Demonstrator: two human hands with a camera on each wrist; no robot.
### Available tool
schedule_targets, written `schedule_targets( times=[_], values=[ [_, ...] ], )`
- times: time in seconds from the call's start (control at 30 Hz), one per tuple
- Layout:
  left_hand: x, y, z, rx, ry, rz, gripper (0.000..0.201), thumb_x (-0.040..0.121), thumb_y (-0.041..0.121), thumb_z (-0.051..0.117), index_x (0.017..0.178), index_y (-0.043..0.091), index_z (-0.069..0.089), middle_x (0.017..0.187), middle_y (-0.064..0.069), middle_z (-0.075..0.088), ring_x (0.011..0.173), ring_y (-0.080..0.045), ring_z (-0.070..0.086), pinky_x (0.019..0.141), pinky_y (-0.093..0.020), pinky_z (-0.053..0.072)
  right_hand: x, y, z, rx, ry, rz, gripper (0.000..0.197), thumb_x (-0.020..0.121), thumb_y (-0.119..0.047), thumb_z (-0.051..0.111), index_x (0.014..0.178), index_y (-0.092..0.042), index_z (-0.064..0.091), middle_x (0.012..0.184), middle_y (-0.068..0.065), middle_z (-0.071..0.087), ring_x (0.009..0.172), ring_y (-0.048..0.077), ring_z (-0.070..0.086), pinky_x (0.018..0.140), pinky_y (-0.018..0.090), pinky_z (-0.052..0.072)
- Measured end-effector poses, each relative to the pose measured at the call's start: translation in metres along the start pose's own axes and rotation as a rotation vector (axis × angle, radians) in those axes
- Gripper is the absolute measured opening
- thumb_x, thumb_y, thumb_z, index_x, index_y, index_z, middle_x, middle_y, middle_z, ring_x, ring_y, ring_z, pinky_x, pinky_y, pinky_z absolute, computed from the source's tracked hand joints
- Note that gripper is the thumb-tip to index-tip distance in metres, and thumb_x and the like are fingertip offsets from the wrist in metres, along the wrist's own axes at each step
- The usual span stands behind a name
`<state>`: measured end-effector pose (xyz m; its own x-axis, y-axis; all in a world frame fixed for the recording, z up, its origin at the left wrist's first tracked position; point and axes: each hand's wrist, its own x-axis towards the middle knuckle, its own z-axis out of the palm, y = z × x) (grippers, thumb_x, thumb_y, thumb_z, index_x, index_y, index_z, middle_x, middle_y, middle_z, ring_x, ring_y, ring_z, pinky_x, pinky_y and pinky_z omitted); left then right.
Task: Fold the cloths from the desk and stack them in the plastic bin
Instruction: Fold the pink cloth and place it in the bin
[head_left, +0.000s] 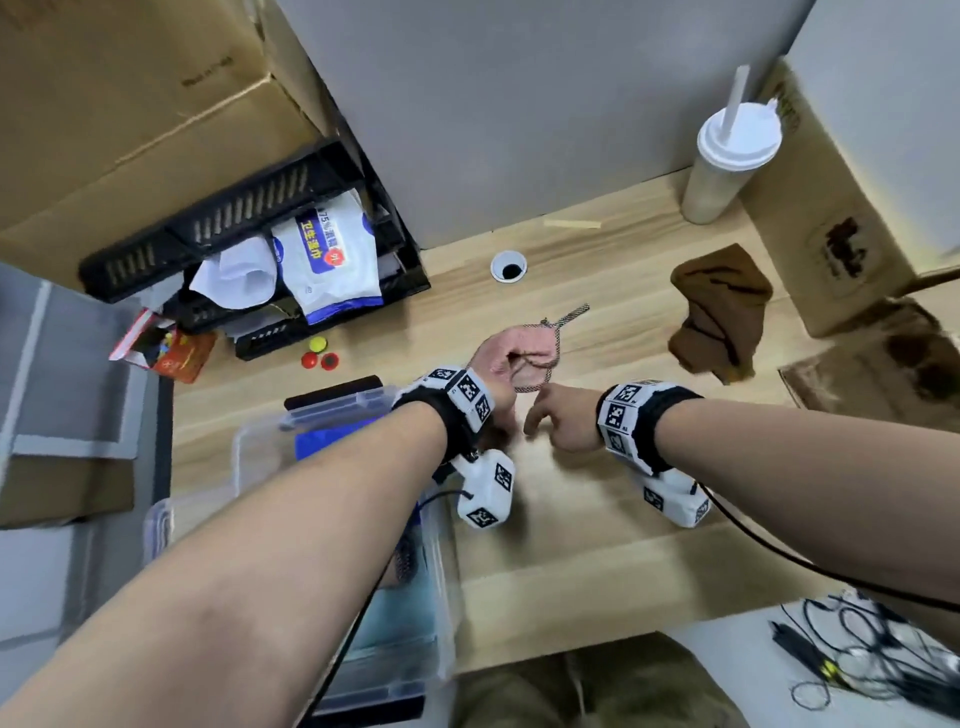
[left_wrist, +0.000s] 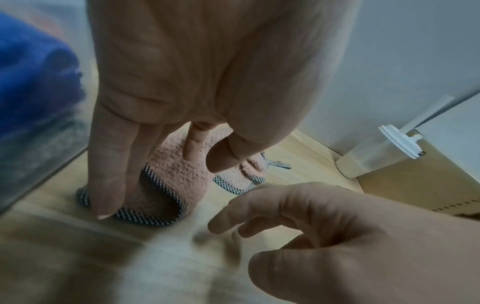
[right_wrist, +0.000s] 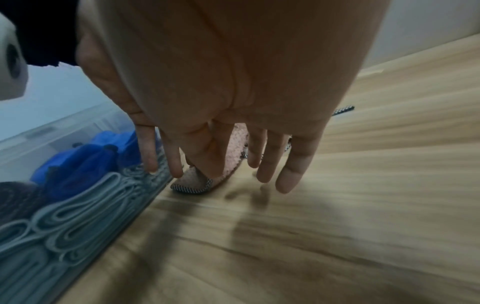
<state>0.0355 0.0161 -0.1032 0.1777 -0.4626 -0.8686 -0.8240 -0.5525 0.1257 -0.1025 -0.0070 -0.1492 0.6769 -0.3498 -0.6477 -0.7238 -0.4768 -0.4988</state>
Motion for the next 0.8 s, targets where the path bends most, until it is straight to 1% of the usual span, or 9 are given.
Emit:
schedule_targets(
  times=[0.1,0.17,0.27,0.37,0.4,0.47,0.57,0.7,0.8],
  values=[
    [0.023,0.002,0.009,0.128,0.005,-0.044,0.04,0.084,0.033,0.066,0.115,0.008,0.069,0.117,-0.013,0.067,0.106,-0.031,0.064,0.093,-0.035,0.053,-0.001,0.006,-0.004,0.011,0.016,0.01,0.047,0.079,-0.003,0.048,0.114,-0.026,0.069,0.123,0.009,0.049,0.111,0.028,0.057,0.102,0.032,0.044],
    [0.042,0.001,0.012,0.108,0.062,-0.08,0.051,0.074,0.042,0.069,0.115,0.013,0.069,0.104,-0.008,0.067,0.094,-0.028,0.065,0.089,-0.035,0.055,-0.002,0.009,-0.007,0.027,0.048,0.027,0.043,0.081,-0.004,0.049,0.114,-0.023,0.069,0.123,0.008,0.051,0.109,0.026,0.058,0.098,0.027,0.045],
    [0.01,0.009,0.003,-0.041,0.053,-0.022,0.036,0.09,0.02,0.061,0.123,0.006,0.063,0.114,-0.013,0.066,0.107,-0.03,0.062,0.087,-0.03,0.052,-0.002,0.015,-0.012,0.032,0.098,0.036,0.04,0.081,-0.004,0.052,0.115,-0.019,0.069,0.123,0.007,0.054,0.108,0.025,0.059,0.091,0.024,0.043],
    [0.011,0.004,0.002,-0.423,0.195,-0.031,0.015,0.091,0.008,0.057,0.103,0.014,0.052,0.076,-0.001,0.055,0.075,-0.021,0.057,0.059,-0.02,0.045,-0.001,0.015,-0.019,0.038,0.161,0.062,0.036,0.081,-0.007,0.054,0.113,-0.018,0.067,0.121,0.008,0.056,0.109,0.026,0.058,0.091,0.027,0.045],
    [0.007,0.006,0.001,-0.495,0.17,-0.047,0.007,0.094,0.009,0.054,0.096,0.013,0.05,0.071,0.0,0.048,0.069,-0.018,0.052,0.053,-0.017,0.043,-0.002,0.014,-0.023,0.042,0.19,0.068,0.034,0.082,-0.008,0.054,0.112,-0.018,0.067,0.121,0.008,0.057,0.109,0.027,0.058,0.092,0.029,0.047],
    [0.006,0.007,0.001,-0.621,0.06,-0.061,0.021,0.1,0.012,0.047,0.079,0.015,0.049,0.071,0.002,0.044,0.06,-0.01,0.045,0.041,-0.011,0.041,-0.002,0.014,-0.029,0.047,0.232,0.078,0.032,0.084,-0.011,0.054,0.112,-0.017,0.066,0.123,0.009,0.058,0.111,0.027,0.057,0.093,0.03,0.047],
    [0.014,0.007,0.007,-0.695,0.032,-0.063,0.033,0.1,0.012,0.046,0.068,0.018,0.043,0.071,0.002,0.044,0.058,-0.008,0.042,0.043,-0.013,0.039,-0.004,0.017,-0.031,0.047,0.246,0.102,0.031,0.084,-0.012,0.054,0.112,-0.018,0.066,0.122,0.009,0.06,0.111,0.027,0.057,0.088,0.027,0.044],
    [0.011,0.007,0.016,-0.789,0.01,-0.103,0.029,0.084,0.007,0.048,0.055,0.011,0.046,0.057,-0.01,0.043,0.049,-0.019,0.043,0.052,-0.021,0.036,-0.01,0.021,-0.023,0.047,0.239,0.12,0.032,0.083,-0.012,0.054,0.114,-0.017,0.064,0.122,0.009,0.059,0.111,0.027,0.056,0.085,0.024,0.041],
    [0.013,0.012,0.021,-0.841,0.003,-0.074,0.031,0.098,0.008,0.043,0.068,0.011,0.047,0.069,-0.004,0.05,0.057,-0.015,0.048,0.054,-0.02,0.04,-0.015,0.023,-0.015,0.054,0.241,0.119,0.032,0.085,-0.012,0.054,0.115,-0.015,0.064,0.123,0.01,0.058,0.112,0.027,0.056,0.087,0.025,0.041]
  ],
)
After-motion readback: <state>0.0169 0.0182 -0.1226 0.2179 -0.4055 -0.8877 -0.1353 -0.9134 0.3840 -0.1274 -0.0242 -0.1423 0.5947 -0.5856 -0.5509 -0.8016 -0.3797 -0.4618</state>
